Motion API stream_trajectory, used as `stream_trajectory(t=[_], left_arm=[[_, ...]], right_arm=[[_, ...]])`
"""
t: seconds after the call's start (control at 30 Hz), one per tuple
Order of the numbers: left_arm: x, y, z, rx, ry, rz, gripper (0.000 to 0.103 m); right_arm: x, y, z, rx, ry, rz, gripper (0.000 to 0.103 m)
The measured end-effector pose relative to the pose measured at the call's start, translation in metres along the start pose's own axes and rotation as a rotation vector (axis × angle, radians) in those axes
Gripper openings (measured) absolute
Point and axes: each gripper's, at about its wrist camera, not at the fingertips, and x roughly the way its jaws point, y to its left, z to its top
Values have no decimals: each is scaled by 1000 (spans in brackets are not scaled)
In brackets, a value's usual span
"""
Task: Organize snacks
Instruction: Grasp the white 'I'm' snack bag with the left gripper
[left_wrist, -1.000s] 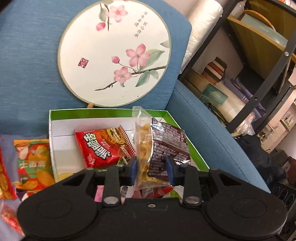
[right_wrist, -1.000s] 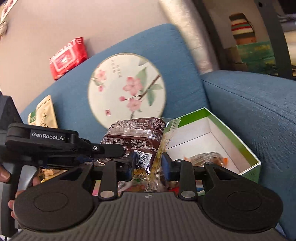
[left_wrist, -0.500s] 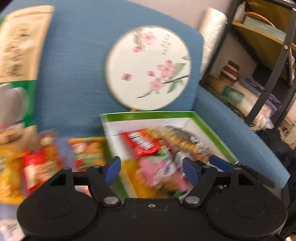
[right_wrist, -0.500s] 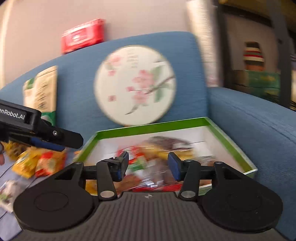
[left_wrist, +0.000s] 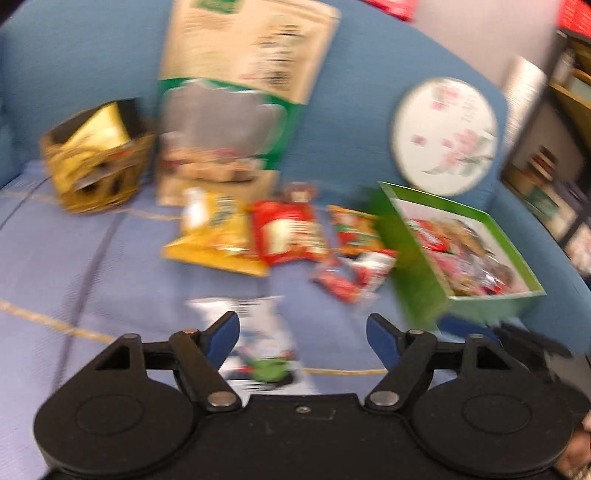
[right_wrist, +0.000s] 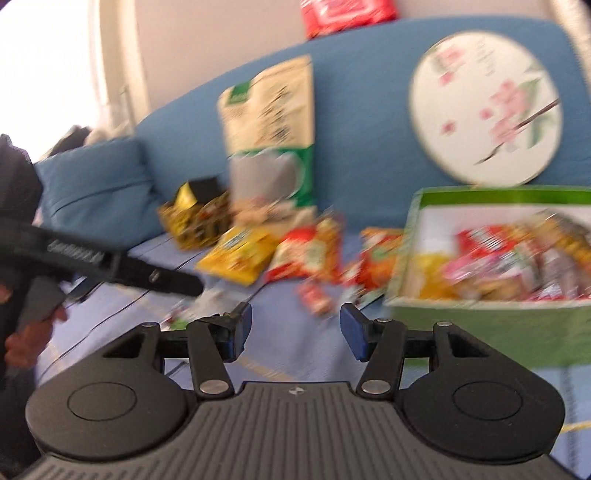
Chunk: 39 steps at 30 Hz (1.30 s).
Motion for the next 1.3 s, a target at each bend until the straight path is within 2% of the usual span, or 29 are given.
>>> stream_trajectory(t=[0.13,0.2,0.27,0.3,0.33,0.47,0.53,0.6,0.63,0.67,0.73,0.87,0.97,1.0,1.07,1.17,1.23,1.3], left_arm=[[1,29,1,-61,-3,42,103],[6,36,-1,-74,24,29,93],[14,43,-4,-104,62,1,68],[18,44,-6,-113,76,-16,62],[22,44,-7,-114,92,-39,42],[37,21,-16,-40,145,-153,26],[43,6,-20,-24,175,-207,27],[42,-2,-21,-24,161,-201,32],[40,-3,-19,-35,146,-190,44],[38,-1,-17,-49,132,-185,61],[30,4,-12,-59,92,-160,79],[28,17,5,-75,48,-101,87],[42,20,12,-74,77,-107,86],[50,18,11,-59,88,-88,85],[59,18,7,-48,122,-87,67],[60,15,-2,-90,175,-174,62],[54,7,-9,-39,188,-210,67],[48,4,-11,-16,175,-197,80]], right_arm=[[15,16,-11,-25,63,53,90],[20,19,-15,-25,90,74,90],[22,19,-18,-4,111,99,90],[20,17,-19,7,115,107,90],[20,17,-19,14,117,114,90],[18,10,-19,59,120,128,90],[17,6,-19,85,127,120,90],[16,3,-19,95,126,109,90],[16,2,-19,100,125,102,90],[15,1,-18,107,122,98,90],[15,-3,-17,139,123,104,90],[18,-12,-17,242,145,165,90],[21,-15,-19,286,171,189,90],[22,-16,-20,291,175,183,90],[21,-18,-20,299,179,161,90],[21,-24,-20,332,177,144,90],[21,-28,-21,349,179,135,90],[21,-30,-22,359,180,123,89]])
